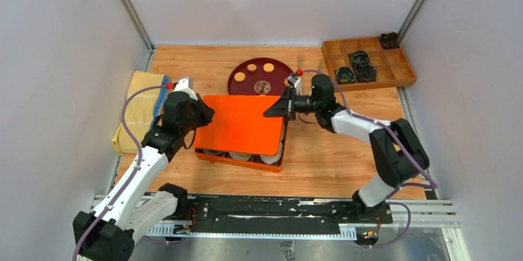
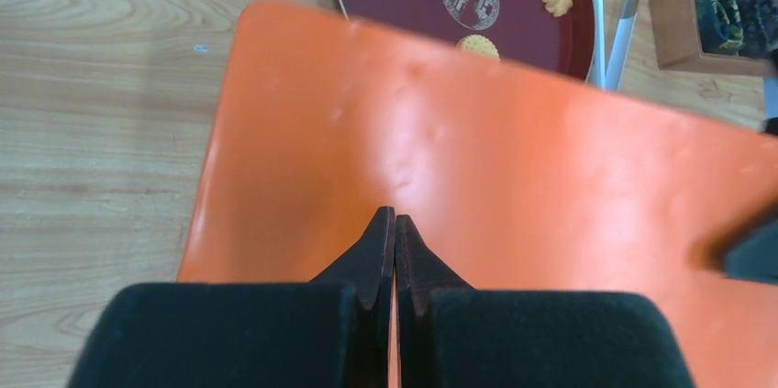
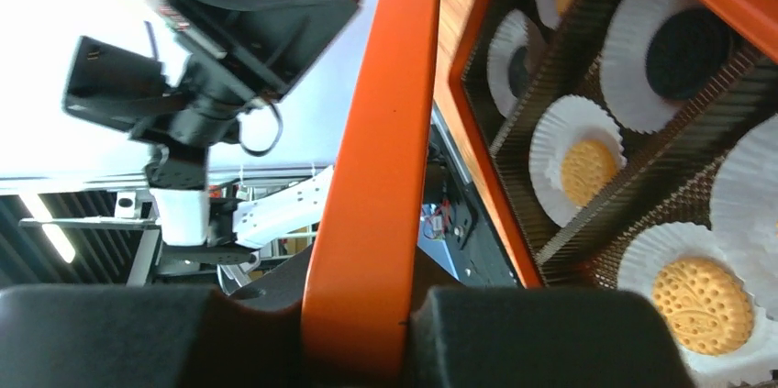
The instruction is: Pack the cookies
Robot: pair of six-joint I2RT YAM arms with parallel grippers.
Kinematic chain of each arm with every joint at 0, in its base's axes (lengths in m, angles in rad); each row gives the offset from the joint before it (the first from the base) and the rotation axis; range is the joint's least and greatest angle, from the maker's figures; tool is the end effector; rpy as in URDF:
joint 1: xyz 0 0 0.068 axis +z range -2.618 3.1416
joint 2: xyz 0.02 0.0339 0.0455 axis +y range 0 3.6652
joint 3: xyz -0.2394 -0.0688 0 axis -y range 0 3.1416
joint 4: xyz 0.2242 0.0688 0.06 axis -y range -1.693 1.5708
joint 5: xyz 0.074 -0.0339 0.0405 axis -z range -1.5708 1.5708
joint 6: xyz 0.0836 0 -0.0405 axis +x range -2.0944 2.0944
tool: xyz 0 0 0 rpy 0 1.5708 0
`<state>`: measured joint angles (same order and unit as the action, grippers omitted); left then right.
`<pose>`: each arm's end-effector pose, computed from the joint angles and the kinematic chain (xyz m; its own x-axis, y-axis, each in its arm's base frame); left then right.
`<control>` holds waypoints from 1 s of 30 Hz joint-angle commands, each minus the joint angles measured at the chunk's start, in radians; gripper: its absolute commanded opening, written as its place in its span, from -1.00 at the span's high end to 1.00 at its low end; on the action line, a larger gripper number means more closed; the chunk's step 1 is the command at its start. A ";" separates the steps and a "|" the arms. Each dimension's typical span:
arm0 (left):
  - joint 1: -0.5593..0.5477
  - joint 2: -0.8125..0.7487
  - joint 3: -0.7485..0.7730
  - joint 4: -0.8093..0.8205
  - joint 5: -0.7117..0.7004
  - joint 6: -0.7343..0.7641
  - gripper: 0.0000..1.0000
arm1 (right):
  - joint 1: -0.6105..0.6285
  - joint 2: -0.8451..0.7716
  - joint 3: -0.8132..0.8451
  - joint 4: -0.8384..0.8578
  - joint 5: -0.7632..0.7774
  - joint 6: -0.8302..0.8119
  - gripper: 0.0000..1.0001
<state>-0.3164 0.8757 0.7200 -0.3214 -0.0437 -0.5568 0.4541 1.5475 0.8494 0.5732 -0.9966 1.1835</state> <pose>0.2267 -0.0704 0.2495 -0.5153 -0.3868 -0.7647 0.0020 0.8918 -0.4524 0.2776 0.2136 0.2398 -0.9561 0.0929 -0.2779 -0.2691 0.0969 0.9582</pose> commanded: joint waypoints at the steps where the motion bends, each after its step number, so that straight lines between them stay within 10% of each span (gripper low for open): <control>1: -0.003 0.006 -0.016 0.041 0.009 -0.009 1.00 | 0.073 0.103 0.014 0.017 0.003 -0.006 1.00; 30: -0.003 0.128 -0.120 0.176 0.099 0.000 1.00 | -0.031 0.105 -0.206 -0.010 0.139 -0.160 1.00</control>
<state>-0.3164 0.9886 0.6197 -0.1970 0.0368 -0.5598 0.4419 1.6279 0.6727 0.6296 -0.9249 1.0691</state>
